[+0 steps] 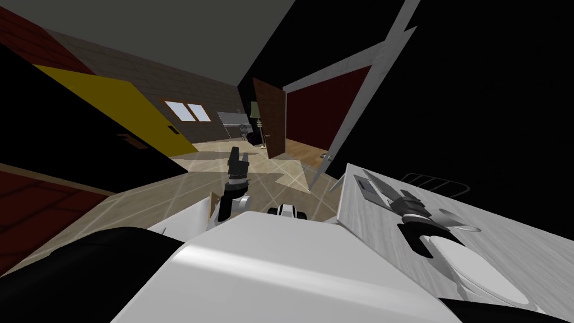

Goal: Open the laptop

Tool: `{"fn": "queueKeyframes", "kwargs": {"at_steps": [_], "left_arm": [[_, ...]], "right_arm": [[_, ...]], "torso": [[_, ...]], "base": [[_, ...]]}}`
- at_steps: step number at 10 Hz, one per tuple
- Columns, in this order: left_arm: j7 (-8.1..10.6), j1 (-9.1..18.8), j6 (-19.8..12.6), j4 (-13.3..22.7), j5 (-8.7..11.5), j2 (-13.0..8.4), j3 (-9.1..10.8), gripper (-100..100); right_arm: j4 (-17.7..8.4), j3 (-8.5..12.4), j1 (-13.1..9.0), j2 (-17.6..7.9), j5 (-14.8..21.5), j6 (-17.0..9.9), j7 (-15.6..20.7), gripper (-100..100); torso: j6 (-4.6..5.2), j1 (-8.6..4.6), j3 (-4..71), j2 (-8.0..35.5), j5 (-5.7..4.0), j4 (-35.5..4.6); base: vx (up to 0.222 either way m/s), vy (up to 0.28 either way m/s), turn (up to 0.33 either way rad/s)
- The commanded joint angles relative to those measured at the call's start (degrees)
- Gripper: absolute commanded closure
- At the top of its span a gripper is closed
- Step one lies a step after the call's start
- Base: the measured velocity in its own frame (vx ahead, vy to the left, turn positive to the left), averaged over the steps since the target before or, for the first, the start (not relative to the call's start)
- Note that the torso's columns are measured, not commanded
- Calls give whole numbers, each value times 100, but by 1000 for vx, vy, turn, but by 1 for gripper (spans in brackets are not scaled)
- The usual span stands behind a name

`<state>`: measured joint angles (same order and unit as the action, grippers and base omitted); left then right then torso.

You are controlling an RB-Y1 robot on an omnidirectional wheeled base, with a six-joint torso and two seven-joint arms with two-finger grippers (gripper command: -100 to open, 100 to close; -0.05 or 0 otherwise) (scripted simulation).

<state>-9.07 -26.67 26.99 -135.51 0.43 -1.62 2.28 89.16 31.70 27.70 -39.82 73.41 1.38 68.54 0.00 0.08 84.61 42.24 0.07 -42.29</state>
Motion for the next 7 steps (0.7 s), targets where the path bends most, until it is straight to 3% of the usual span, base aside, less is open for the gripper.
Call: {"fn": "queueKeyframes", "kwargs": {"at_steps": [1,2,4,5,6,7], "left_arm": [[0,0,0,0,0,0,0,0],[0,0,0,0,0,0,0,0],[0,0,0,0,0,0,0,0],[0,0,0,0,0,0,0,0],[0,1,0,0,0,0,0,0],[0,1,0,0,0,0,0,0]], "right_arm": [[-82,216,97,-291,-152,255,-149,-100],[-82,216,97,-291,-152,255,-149,-100],[-148,348,199,-576,-297,406,-294,-100],[-140,313,166,-473,-250,390,-228,-100],[-142,312,175,-482,-256,395,-244,0],[-145,306,177,-476,-256,398,-243,0]], "torso": [[1,7,-3,7,7,-4],[-2,13,-7,12,9,-6],[1,1,-7,12,6,-7],[0,7,-5,10,7,-5],[-3,-2,-8,13,2,-5],[-1,-7,-9,15,1,-6]], "base": [[40,74,-58],[30,45,-16],[37,51,-43],[19,25,-16],[3,6,3],[0,0,0]]}}
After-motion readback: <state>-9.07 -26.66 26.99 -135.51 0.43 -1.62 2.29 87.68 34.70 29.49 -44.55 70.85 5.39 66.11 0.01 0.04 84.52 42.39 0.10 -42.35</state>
